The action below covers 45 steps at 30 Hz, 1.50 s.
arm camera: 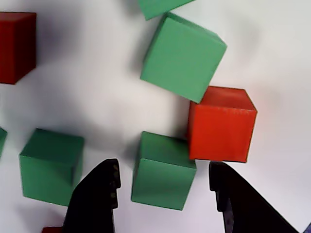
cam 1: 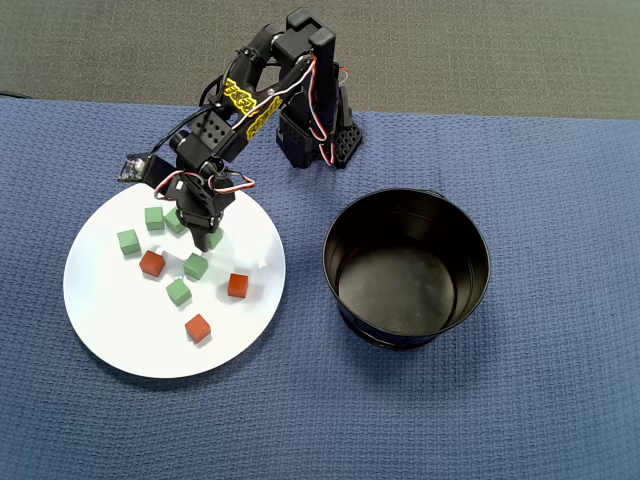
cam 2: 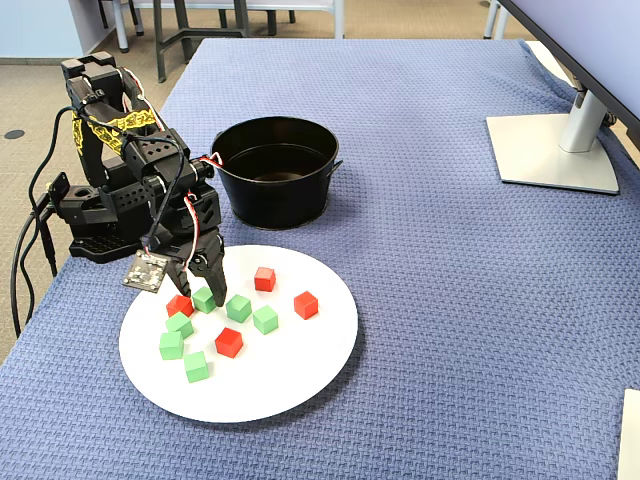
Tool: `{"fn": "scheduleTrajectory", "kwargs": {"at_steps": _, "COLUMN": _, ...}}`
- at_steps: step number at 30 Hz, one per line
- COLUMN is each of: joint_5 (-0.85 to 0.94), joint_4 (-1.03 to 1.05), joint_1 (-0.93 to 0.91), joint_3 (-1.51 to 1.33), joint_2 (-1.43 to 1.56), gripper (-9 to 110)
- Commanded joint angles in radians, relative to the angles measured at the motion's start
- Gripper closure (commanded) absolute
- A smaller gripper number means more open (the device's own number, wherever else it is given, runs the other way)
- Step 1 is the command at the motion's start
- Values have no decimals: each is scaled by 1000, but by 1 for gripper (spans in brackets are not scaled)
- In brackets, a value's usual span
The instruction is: Pick up the green cubes from the white plate and place them in the black recipient
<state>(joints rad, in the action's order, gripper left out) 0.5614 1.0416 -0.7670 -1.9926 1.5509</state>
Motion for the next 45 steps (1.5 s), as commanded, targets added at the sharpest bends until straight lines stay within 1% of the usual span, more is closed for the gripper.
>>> {"fn": "scheduleTrajectory", "kwargs": {"at_steps": 1, "joint_5": -98, "joint_4": -44, "joint_1": -35, "joint_3": -6, "joint_2": 66, "gripper": 86}}
{"fn": "scheduleTrajectory", "kwargs": {"at_steps": 3, "joint_5": -147, "joint_4": -64, "joint_1": -44, "joint_3": -14, "joint_2": 67, "gripper": 87}}
{"fn": "scheduleTrajectory", "kwargs": {"at_steps": 9, "joint_5": -202, "joint_4": -74, "joint_1": -41, "joint_3": -34, "joint_2": 83, "gripper": 88}}
{"fn": "scheduleTrajectory", "kwargs": {"at_steps": 39, "joint_5": -253, "joint_4": -100, "joint_1": 48, "joint_3": -23, "joint_2": 51, "gripper": 90}}
{"fn": "scheduleTrajectory", "kwargs": {"at_steps": 45, "joint_5": -245, "joint_4": -98, "joint_1": 49, "joint_3": -26, "joint_2": 52, "gripper": 95}}
